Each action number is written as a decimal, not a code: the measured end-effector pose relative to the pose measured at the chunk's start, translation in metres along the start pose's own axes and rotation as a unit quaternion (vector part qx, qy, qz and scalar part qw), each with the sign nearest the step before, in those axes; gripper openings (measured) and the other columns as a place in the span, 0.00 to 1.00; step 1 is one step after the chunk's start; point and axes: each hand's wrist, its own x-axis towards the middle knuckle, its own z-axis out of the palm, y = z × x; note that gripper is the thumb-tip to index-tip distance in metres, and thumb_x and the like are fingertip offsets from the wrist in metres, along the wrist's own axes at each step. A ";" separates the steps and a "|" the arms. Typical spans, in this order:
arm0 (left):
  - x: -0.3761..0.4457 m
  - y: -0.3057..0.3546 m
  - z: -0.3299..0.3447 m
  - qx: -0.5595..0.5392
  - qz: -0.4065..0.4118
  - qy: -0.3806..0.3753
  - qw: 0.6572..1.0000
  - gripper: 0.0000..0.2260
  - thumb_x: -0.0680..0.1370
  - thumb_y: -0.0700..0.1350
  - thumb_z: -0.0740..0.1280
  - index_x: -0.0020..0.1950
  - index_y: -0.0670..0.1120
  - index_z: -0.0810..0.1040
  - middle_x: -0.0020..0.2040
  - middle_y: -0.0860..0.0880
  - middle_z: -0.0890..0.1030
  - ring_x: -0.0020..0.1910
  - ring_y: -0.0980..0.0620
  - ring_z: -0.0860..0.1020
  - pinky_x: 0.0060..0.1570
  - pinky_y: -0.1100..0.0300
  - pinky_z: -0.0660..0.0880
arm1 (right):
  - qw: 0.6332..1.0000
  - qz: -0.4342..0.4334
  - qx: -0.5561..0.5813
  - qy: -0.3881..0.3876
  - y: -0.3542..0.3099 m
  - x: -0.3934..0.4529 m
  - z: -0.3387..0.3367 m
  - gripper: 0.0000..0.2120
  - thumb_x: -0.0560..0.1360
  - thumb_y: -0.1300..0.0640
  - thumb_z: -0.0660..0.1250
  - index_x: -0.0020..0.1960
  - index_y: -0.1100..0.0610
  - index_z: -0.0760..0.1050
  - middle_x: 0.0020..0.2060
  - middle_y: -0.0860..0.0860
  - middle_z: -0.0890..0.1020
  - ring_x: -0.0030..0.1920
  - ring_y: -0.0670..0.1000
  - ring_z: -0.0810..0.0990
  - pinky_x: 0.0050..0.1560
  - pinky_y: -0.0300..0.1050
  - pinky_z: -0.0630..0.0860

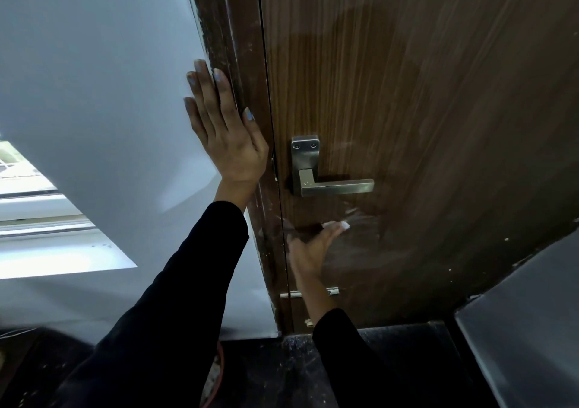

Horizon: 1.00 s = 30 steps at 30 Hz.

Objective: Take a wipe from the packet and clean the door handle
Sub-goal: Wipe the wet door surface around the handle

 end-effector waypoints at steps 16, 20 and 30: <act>0.000 0.002 -0.002 0.002 -0.001 -0.002 1.000 0.21 0.80 0.43 0.55 0.71 0.39 0.60 0.69 0.32 0.68 0.71 0.37 0.61 0.75 0.52 0.49 | 0.993 -0.085 -0.040 0.077 -0.012 0.018 -0.012 0.53 0.67 0.64 0.68 0.73 0.54 0.30 0.74 0.50 0.34 0.75 0.55 0.43 0.73 0.51 0.51; 0.000 0.002 -0.004 0.004 -0.001 0.002 1.000 0.21 0.79 0.43 0.56 0.71 0.39 0.60 0.69 0.32 0.68 0.71 0.37 0.61 0.75 0.53 0.49 | 0.991 -0.097 -0.077 0.056 0.004 0.011 -0.019 0.54 0.66 0.66 0.69 0.71 0.47 0.28 0.76 0.53 0.43 0.75 0.56 0.46 0.73 0.52 0.53; 0.000 0.000 -0.001 0.006 0.001 0.007 1.000 0.20 0.80 0.44 0.55 0.71 0.39 0.60 0.69 0.33 0.68 0.72 0.38 0.60 0.75 0.52 0.49 | 0.992 -0.108 -0.033 0.054 -0.004 0.014 -0.025 0.55 0.67 0.67 0.67 0.69 0.39 0.28 0.76 0.49 0.44 0.75 0.53 0.46 0.70 0.50 0.61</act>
